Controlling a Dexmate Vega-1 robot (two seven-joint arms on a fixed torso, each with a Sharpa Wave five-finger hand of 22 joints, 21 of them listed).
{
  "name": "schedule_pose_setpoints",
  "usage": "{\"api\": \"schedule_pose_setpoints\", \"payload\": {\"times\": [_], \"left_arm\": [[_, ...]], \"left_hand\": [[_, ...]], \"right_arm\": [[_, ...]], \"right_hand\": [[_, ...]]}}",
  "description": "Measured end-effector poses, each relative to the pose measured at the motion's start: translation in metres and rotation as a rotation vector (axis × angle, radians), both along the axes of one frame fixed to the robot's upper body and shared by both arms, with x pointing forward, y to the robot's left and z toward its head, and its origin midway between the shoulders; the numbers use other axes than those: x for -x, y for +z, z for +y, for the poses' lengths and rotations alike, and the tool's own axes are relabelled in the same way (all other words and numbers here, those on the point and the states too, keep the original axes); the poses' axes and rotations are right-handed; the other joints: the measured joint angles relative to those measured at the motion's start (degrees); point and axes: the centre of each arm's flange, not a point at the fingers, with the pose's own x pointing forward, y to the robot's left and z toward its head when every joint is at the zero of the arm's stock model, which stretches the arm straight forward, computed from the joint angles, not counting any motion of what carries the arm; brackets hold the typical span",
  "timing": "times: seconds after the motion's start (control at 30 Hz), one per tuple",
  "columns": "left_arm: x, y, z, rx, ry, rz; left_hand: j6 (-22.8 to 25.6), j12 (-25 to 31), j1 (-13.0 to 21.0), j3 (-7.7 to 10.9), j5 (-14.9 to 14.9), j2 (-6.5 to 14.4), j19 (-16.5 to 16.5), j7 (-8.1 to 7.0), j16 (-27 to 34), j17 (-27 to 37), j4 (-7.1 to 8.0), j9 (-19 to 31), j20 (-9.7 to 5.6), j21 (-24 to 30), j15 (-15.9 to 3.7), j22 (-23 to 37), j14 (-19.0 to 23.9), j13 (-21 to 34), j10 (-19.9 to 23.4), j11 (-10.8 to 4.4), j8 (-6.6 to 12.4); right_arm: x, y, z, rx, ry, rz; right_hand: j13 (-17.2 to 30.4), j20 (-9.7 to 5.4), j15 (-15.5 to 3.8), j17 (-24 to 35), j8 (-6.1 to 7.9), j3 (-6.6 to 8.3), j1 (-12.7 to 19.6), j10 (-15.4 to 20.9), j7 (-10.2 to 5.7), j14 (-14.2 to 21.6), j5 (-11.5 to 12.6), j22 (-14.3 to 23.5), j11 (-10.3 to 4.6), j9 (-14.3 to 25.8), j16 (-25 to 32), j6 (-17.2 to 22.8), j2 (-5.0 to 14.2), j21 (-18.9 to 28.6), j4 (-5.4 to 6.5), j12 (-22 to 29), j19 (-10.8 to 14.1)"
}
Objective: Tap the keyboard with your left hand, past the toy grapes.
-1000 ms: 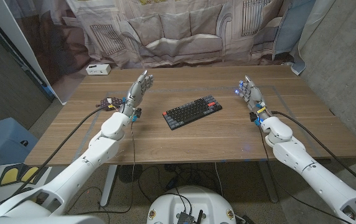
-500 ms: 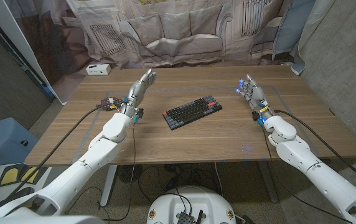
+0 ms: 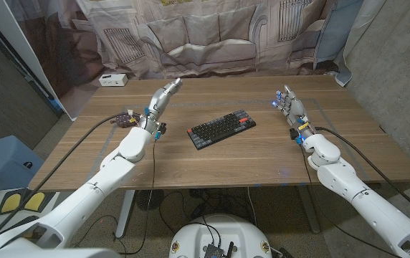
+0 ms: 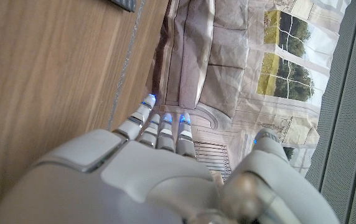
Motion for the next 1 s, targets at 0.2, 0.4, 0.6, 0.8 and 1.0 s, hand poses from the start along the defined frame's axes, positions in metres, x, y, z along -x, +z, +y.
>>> {"api": "schedule_pose_setpoints", "payload": {"times": [0.2, 0.4, 0.6, 0.8, 1.0], "left_arm": [[0.000, 0.001, -0.007, -0.036, 0.028, -0.023], [0.004, 0.005, -0.018, -0.082, 0.053, -0.052], [0.009, 0.008, -0.031, -0.137, 0.081, -0.086], [0.012, 0.010, -0.039, -0.173, 0.094, -0.109], [0.016, 0.011, -0.048, -0.210, 0.107, -0.134]], "left_hand": [[0.4, 0.0, 0.0, 0.01, 0.0, 0.0, 0.3, 0.00, 0.0, 0.0, -0.45, 0.0, -0.29, 0.0, 0.12, 0.0, 0.5, -0.2, 0.0, 0.00, 0.00], [0.4, 0.0, 0.0, -0.01, 0.0, 0.0, 0.5, 0.00, 0.0, 0.0, -0.46, 0.0, -0.53, -0.2, -0.09, 0.0, 0.7, -0.5, 0.3, -0.30, 0.00], [0.7, 0.0, 0.3, -0.01, 0.0, 0.3, 0.5, 0.32, 0.0, 0.0, -0.46, 0.0, -0.54, -0.4, -0.19, 0.0, 0.8, -0.8, 0.3, -0.30, 0.00], [0.7, 0.0, 0.5, 0.24, 0.0, 0.1, 0.5, 0.32, 0.0, 0.0, -0.71, 0.0, -0.54, -0.6, -0.19, 0.0, 0.8, -0.7, 0.6, -0.61, 0.00], [1.3, 0.0, 1.0, 0.24, 0.0, 0.2, 0.8, 0.31, 0.0, 0.0, -0.71, 0.0, -0.83, -0.9, -0.41, 0.0, 1.0, -1.0, 0.9, -0.32, 0.00]], "right_arm": [[0.001, -0.002, -0.002, -0.006, -0.006, -0.003], [0.003, -0.004, -0.006, -0.012, -0.011, -0.006], [0.006, -0.006, -0.009, -0.018, -0.013, -0.008], [0.009, -0.007, -0.012, -0.025, -0.018, -0.018], [0.012, -0.008, -0.015, -0.030, -0.024, -0.023]], "right_hand": [[0.1, 0.00, 0.00, 0.0, 0.00, 0.00, 0.0, 0.0, 0.00, 0.0, 0.0, 0.0, 0.00, 0.0, 0.0, 0.0, 0.00, 0.0, 0.00, 0.0, 0.0], [0.1, 0.00, 0.00, -0.2, 0.00, 0.00, 0.0, 0.0, 0.00, 0.0, 0.0, 0.0, 0.00, 0.0, 0.0, 0.0, 0.00, 0.0, 0.00, 0.0, 0.0], [0.1, 0.00, 0.00, -0.3, 0.00, 0.00, 0.0, 0.1, 0.00, 0.0, 0.0, 0.0, 0.10, 0.0, 0.0, 0.0, 0.00, -0.4, 0.00, 0.0, 0.0], [0.1, 0.00, 0.00, -0.3, 0.00, 0.00, 0.0, 0.3, 0.00, 0.0, 0.0, 0.0, -0.10, 0.0, 0.0, 0.0, 0.01, -0.4, 0.00, 0.0, 0.0], [0.1, -0.33, 0.00, -0.5, 0.00, 0.00, 0.2, 0.4, 0.22, 0.0, 0.0, 0.0, 0.02, 0.0, -0.3, -0.2, 0.23, -0.9, 0.00, 0.0, 0.3]]}}
